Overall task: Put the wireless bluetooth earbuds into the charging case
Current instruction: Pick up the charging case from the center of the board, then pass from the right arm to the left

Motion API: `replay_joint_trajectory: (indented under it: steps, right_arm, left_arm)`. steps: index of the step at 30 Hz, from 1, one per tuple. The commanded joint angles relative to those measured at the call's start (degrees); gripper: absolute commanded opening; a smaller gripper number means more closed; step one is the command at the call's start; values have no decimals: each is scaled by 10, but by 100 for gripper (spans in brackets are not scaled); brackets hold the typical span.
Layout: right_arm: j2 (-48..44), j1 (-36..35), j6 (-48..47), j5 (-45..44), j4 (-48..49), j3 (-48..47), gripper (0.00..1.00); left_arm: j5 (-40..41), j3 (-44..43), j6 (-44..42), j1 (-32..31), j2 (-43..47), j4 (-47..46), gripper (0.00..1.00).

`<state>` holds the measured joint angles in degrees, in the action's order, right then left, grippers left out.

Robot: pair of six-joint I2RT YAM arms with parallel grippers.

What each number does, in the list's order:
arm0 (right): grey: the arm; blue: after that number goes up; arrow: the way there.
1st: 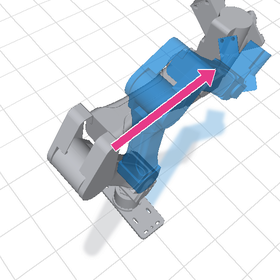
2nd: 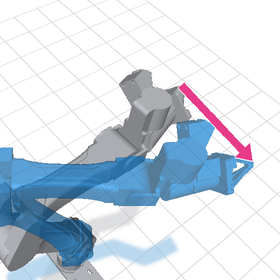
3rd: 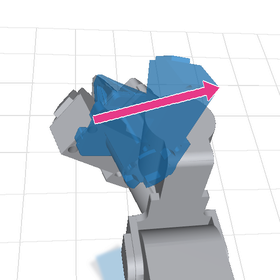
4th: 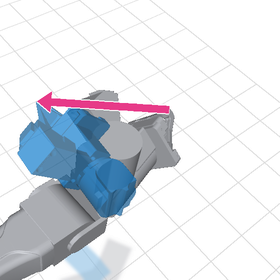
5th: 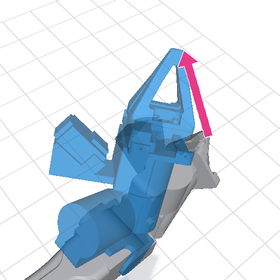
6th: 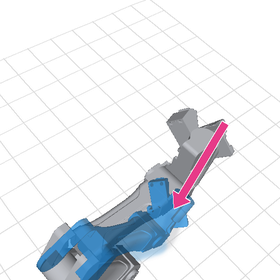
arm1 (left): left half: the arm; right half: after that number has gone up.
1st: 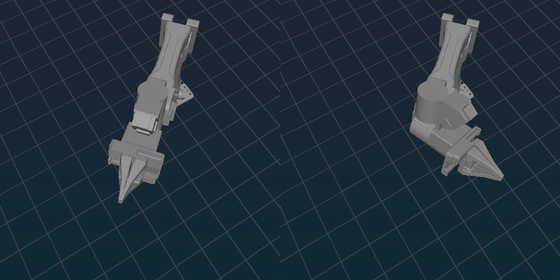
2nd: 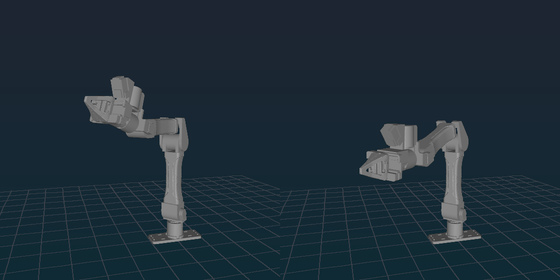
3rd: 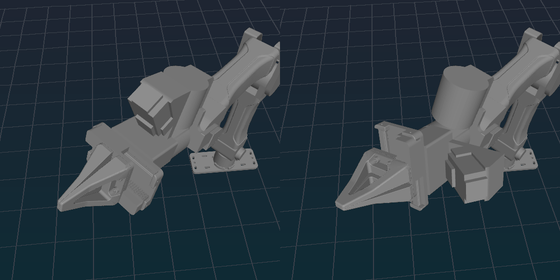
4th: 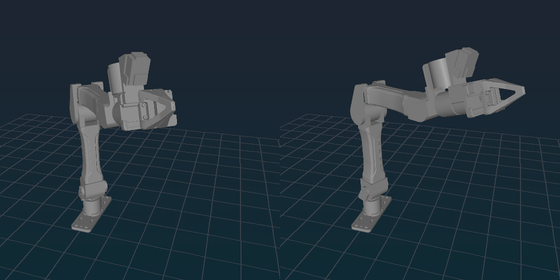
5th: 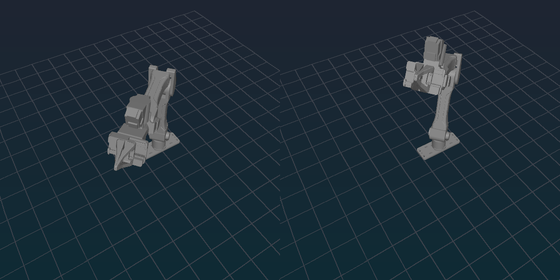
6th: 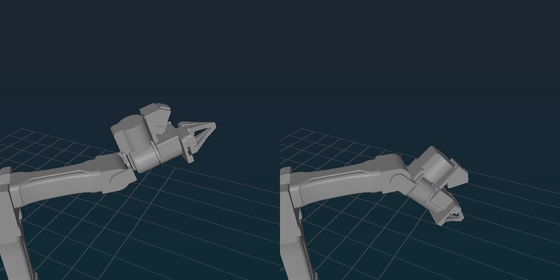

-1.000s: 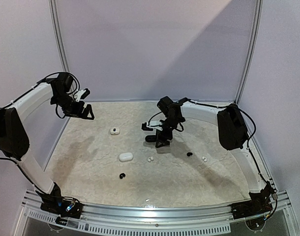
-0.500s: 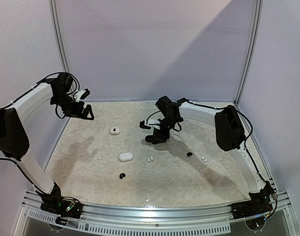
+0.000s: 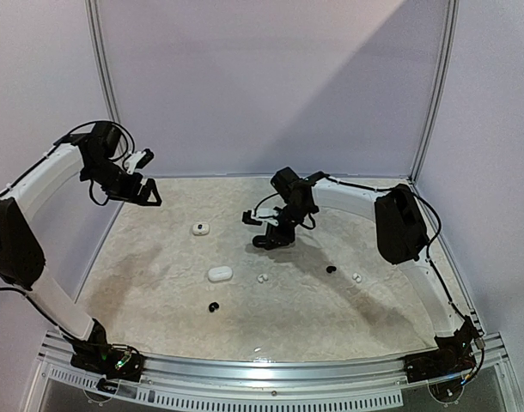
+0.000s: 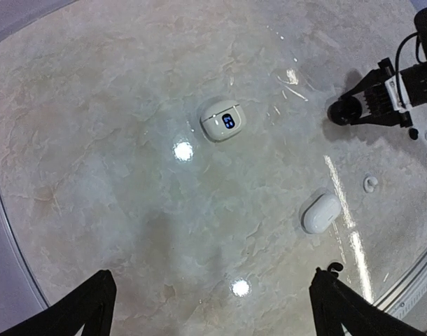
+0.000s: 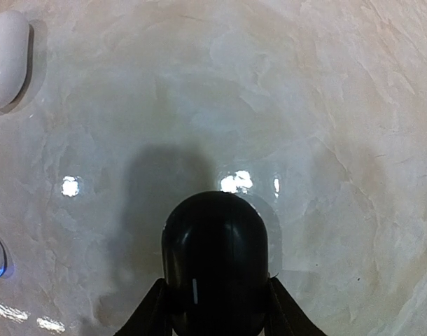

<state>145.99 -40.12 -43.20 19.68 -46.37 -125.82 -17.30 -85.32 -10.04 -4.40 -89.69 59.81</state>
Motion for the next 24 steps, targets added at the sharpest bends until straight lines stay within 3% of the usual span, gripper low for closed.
replay_joint_trajectory:
  steps: [1, 3, 7, 12, 15, 18, 24]
  right_arm:
    - [-56, -10, -2, -78, 76, 61, 17]
    - [-121, -15, 12, -115, 158, 130, 17]
    - [-235, -24, 26, -160, 286, 206, 12]
    - [-337, -77, -47, -246, 355, 242, 13]
    - [-380, -118, -119, -291, 395, 259, 13]
    - [-401, -159, -177, -335, 430, 260, 12]
    - [-395, -222, -289, -396, 457, 231, 13]
  left_arm:
    - [-37, 14, -35, -1, 48, 27, 98]
    - [-59, 20, -32, -1, 71, 17, 96]
    - [-72, 33, 52, 3, 129, -47, 81]
    - [-157, 144, 137, 1, 257, -255, 87]
    - [-194, 179, 218, -14, 278, -373, 85]
    - [-204, 169, 221, -68, 262, -398, 85]
    - [-228, 172, 191, -163, 253, -447, 93]
